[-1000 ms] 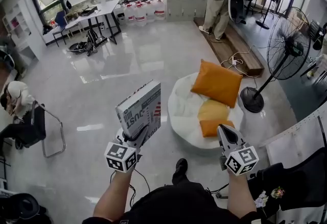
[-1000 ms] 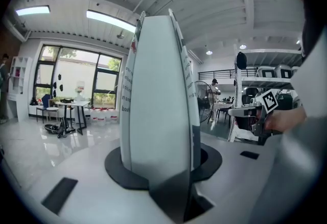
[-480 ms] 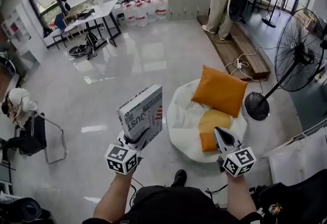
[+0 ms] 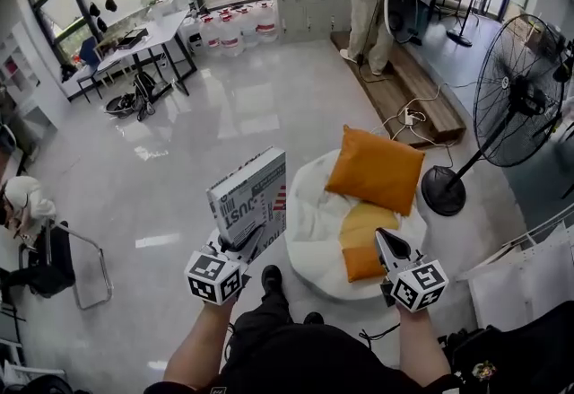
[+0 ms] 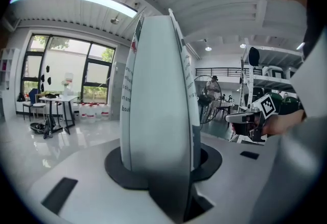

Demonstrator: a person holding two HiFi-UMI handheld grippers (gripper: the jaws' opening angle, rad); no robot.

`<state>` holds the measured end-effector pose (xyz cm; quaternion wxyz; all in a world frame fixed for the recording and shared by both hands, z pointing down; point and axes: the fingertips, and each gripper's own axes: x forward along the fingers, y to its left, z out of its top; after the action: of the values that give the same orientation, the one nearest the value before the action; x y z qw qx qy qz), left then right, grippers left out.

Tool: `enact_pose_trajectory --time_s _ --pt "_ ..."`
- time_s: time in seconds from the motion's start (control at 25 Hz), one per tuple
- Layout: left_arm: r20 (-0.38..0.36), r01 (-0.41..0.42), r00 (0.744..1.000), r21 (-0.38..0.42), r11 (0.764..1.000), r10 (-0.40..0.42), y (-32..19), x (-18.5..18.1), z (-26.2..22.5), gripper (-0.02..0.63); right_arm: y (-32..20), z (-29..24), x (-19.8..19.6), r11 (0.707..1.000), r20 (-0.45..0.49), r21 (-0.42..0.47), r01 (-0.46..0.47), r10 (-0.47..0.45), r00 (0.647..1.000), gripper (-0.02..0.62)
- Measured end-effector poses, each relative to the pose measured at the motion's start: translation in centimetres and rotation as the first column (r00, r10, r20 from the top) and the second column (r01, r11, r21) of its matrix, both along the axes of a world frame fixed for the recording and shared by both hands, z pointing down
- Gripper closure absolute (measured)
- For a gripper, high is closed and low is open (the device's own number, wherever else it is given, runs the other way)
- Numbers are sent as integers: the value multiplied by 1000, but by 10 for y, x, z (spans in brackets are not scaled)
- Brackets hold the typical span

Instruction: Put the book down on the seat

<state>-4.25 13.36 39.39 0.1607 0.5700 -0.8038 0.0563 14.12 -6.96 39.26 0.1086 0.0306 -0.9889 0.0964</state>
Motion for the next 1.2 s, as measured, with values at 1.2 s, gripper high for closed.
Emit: enact_pose_trajectory --time_s 1.2 --pt "-107 -364 927 -21 931 359 -170 -276 30 453 -85 18 -239 944 -79 -50 -325 321 944 585"
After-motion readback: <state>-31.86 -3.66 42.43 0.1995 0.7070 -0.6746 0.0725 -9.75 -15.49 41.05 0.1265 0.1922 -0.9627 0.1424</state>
